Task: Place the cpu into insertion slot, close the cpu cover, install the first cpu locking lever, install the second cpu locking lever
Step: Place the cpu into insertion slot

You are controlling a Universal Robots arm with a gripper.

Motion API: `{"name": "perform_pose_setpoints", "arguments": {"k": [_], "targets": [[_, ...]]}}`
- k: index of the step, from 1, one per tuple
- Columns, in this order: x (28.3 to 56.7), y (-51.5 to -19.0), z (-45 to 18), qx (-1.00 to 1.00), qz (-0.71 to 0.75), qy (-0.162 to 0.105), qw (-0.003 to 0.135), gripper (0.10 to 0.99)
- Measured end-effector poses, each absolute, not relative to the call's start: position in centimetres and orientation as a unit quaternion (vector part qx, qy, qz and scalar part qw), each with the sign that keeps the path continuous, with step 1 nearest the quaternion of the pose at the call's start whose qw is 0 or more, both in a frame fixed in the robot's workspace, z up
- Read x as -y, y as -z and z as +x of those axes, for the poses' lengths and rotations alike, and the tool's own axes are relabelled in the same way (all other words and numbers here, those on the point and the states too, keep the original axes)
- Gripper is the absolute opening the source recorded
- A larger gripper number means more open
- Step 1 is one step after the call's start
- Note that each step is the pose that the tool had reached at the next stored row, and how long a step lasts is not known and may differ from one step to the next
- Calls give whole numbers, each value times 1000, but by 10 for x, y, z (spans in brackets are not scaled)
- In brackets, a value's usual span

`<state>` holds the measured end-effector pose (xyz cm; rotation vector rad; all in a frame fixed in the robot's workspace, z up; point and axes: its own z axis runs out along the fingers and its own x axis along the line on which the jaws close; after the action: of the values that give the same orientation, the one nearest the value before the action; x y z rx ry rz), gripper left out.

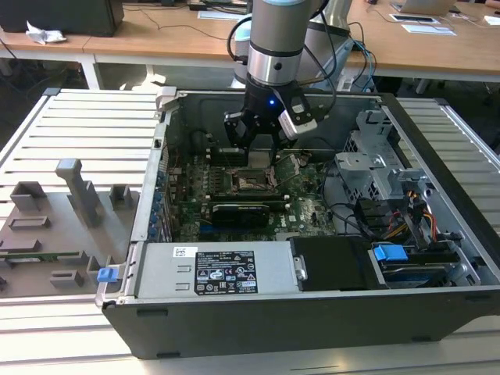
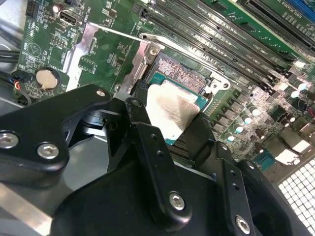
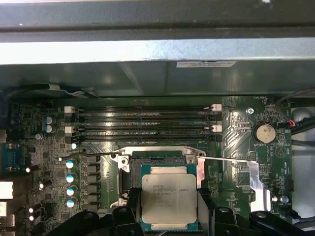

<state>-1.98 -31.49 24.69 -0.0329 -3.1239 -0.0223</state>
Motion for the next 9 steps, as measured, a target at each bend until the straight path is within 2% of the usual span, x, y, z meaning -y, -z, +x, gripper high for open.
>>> {"name": "perform_pose_setpoints", "arguments": {"k": [9], "targets": [[315,-247,-20,1000,-14,7,9,541]]}}
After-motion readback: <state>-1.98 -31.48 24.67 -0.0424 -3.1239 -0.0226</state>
